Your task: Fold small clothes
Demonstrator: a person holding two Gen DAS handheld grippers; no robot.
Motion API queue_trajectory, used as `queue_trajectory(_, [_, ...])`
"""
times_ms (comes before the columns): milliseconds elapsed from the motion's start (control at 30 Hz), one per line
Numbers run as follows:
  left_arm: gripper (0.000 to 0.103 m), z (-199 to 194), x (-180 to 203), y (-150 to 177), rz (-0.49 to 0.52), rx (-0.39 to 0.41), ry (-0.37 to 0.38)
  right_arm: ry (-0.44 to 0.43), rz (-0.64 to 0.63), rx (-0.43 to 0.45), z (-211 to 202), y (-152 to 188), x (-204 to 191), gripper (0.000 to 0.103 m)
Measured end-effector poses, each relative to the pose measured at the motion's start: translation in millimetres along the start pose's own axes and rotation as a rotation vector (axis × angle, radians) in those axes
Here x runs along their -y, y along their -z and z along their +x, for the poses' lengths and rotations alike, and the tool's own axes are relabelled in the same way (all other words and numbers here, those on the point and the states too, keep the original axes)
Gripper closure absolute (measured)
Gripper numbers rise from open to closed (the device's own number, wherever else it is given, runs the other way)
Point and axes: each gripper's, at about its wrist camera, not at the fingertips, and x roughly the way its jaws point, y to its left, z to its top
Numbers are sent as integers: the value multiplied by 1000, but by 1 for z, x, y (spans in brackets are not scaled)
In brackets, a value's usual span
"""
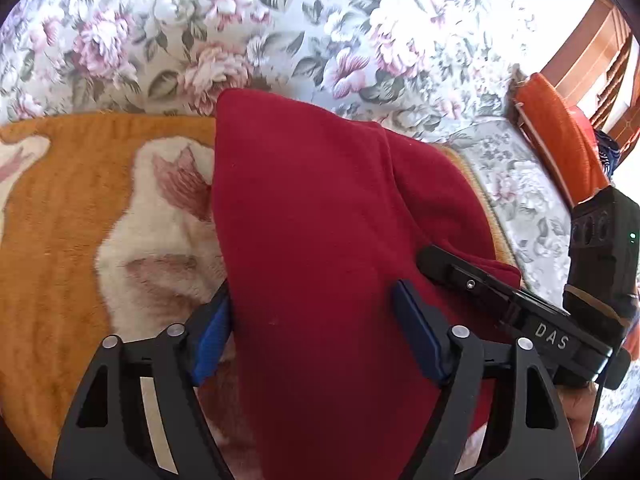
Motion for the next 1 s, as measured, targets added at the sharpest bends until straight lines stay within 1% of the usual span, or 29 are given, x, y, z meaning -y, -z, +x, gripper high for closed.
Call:
queue_trajectory(100, [26,-26,0,6,12,14,-1,-25,-36,27,-18,3,-23,62])
queue_trajectory(200, [26,-55,-7,20,25,23,-15,-63,-49,26,-32,16,-45,62])
queue_trajectory(300, [26,-76,-15,40,29,13,-38,-108,-51,7,-37,37,-62,62])
queue_trajectory(367, [26,-81,-22,55,27,-2,-70,-132,-34,-21,-34,51,-67,61])
queue_trajectory(400, [26,-79,-25,61,30,-12,-90,-133,-21,-44,-28,58,-66,59])
queue_trajectory(433, [26,-76,-29,67,30,-16,-120,-109,-17,-88,-18,64,-65,56])
queue_trajectory(467, [26,-74,-32,71,29,-19,-146,-59,-26,-124,-10,68,-64,54])
queue_trajectory(500, [26,-73,-33,72,28,-20,-150,1,-41,-141,-6,73,-62,54])
queue_trajectory(533, [26,-74,-35,74,18,-17,-146,13,-35,-128,-9,74,-61,54])
queue_trajectory(600, [26,-78,-35,74,13,-6,-161,-4,-4,-103,-23,73,-59,54])
queue_trajectory(667, [26,-82,-32,73,22,9,-186,22,-3,-57,-42,69,-62,54])
queue_trajectory(733, [26,-85,-28,72,31,27,-203,80,-51,6,-64,67,-71,54])
queue_trajectory(800, [26,-87,-23,73,35,37,-216,77,-126,53,-79,67,-84,56])
queue_trajectory(867, [26,-88,-21,73,38,41,-233,59,-195,41,-80,69,-98,62])
queue_trajectory(933, [26,-90,-18,75,42,51,-248,53,-217,19,-71,74,-104,64])
queue_trajectory(967, [26,-91,-16,75,44,55,-256,64,-225,1,-64,78,-104,64])
queue_trajectory(1000, [26,-93,-14,75,45,59,-265,103,-238,-31,-53,83,-103,64])
